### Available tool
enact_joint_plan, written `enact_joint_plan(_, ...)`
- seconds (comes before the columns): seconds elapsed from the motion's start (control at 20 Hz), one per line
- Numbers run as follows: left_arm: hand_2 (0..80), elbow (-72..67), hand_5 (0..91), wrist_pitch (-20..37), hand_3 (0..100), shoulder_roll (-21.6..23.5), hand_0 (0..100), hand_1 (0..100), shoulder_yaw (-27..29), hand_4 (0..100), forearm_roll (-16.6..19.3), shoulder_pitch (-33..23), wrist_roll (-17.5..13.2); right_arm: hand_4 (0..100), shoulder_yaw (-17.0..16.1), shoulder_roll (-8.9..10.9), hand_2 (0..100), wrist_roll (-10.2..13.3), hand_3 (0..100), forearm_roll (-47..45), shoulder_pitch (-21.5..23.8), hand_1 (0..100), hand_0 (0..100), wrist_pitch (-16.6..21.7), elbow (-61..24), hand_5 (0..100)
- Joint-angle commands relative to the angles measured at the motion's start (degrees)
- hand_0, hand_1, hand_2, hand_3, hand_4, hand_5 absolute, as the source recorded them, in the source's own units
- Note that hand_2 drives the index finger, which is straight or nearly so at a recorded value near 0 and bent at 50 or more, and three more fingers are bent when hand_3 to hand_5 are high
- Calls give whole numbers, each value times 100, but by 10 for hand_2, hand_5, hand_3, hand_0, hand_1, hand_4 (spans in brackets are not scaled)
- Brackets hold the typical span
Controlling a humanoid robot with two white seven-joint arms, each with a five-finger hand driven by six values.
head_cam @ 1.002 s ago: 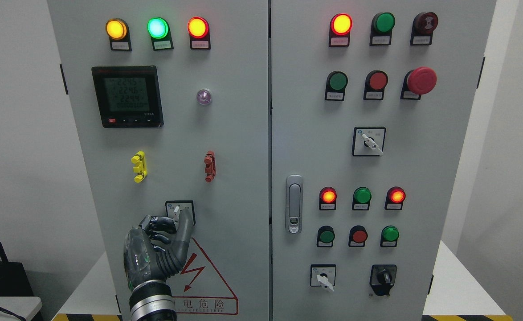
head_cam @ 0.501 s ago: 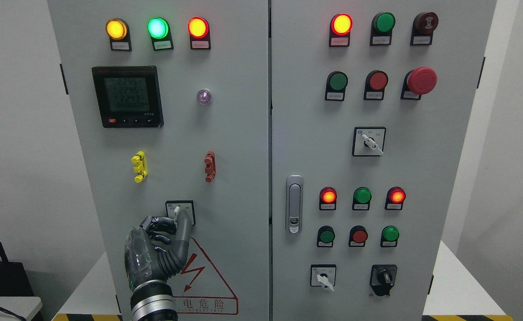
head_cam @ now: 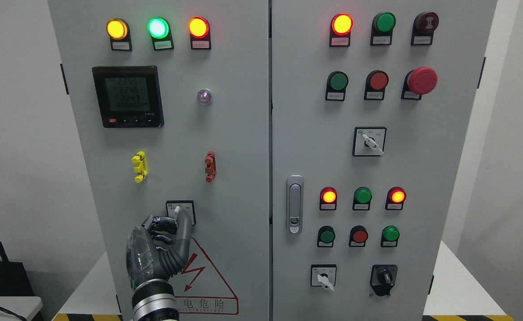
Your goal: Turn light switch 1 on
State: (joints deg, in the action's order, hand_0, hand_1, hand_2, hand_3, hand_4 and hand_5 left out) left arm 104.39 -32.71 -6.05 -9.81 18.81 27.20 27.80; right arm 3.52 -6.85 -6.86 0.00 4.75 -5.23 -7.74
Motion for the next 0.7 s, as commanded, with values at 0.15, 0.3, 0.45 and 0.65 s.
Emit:
enact_joint_plan(0.15,578,-7,756,2,715,-2,420,390,-20,773,-1,13,-29,0,0,0,0,1,0,-105,0,389,120,5,1,0)
enact_joint_plan(0.3,579,-7,756,2,716,-2,440,386,-29,774,-1,4,-29,0,0,0,0,1,0,-97,0,389,120,5,1,0)
enact_joint_plan(0.45,580,-7,756,2,717,-2,457,381,-29,775,-1,4,-29,0,0,0,0,1,0,-97,0,389,120,5,1,0)
enact_joint_plan(0.65,582,-7,756,2,718,-2,475,366,-47,776,-1,13,-29,0,0,0,0,1,0,-97,0,389,120,5,1,0)
